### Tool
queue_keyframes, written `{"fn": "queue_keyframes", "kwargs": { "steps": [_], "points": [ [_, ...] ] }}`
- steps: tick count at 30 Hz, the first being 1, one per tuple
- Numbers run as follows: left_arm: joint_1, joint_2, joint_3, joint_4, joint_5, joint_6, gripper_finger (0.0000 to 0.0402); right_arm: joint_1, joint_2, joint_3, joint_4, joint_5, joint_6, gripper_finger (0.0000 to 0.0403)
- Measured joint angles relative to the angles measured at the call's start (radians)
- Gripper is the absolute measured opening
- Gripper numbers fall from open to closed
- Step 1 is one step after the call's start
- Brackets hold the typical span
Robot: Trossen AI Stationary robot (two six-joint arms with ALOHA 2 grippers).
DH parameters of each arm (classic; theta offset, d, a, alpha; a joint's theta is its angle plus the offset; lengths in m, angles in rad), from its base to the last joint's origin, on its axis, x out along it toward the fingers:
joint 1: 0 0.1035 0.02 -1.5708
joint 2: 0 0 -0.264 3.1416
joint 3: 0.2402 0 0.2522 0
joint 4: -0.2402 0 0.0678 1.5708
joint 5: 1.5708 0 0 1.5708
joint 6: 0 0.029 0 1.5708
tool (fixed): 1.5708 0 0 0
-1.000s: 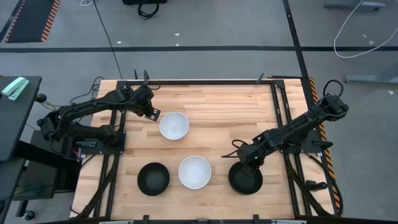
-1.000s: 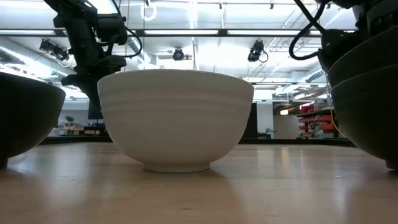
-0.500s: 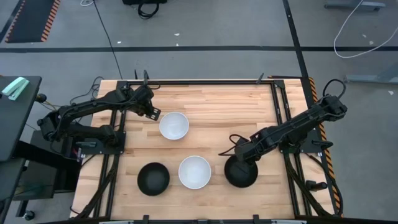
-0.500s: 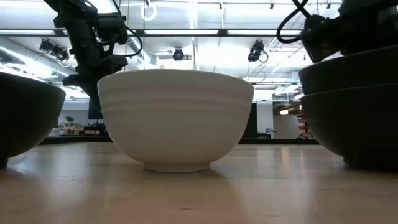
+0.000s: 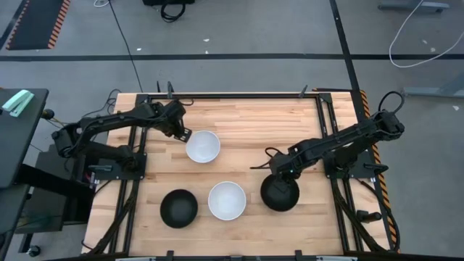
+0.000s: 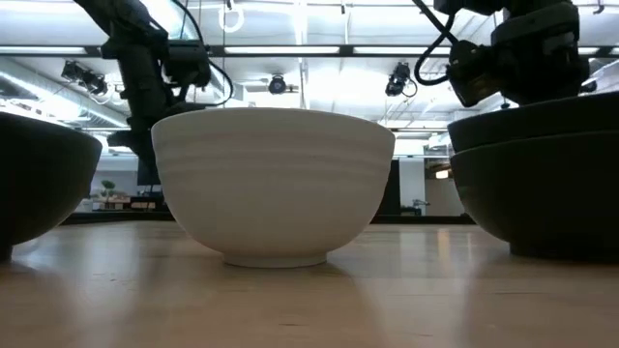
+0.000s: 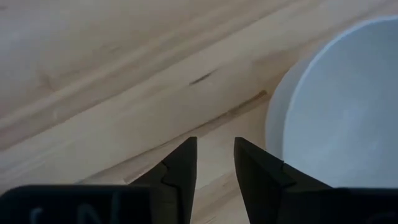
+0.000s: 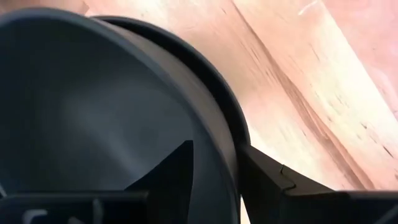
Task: Nest bowls inside each other
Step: Stack the top black bowl on top of the bottom right black bowl, then stack the top white bowl on top of the stacked black bowls
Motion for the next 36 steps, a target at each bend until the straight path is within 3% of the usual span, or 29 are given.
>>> {"fn": "queue_keyframes", "kwargs": {
  "steps": [14, 18, 23, 30, 36],
  "points": [
    [0.001, 0.037, 0.0, 0.084, 0.008, 0.015, 0.0117, 0.0, 0.0, 0.174, -0.233, 0.083, -0.069, 0.0124],
    [0.0, 0.037, 0.0, 0.101, 0.064, 0.012, 0.0118, 0.0, -0.001, 0.205, -0.254, 0.087, -0.074, 0.0124],
    [-0.008, 0.037, 0.003, 0.136, 0.13, -0.011, 0.0123, 0.0, -0.001, 0.217, -0.298, 0.087, -0.074, 0.0124],
    [-0.025, 0.045, 0.062, 0.124, 0.129, 0.004, 0.0112, 0.002, -0.005, 0.217, -0.307, 0.087, -0.072, 0.0124],
    [-0.029, 0.137, 0.088, 0.056, 0.103, 0.028, 0.0106, 0.003, -0.005, 0.217, -0.305, 0.099, -0.073, 0.0124]
  ]
}}
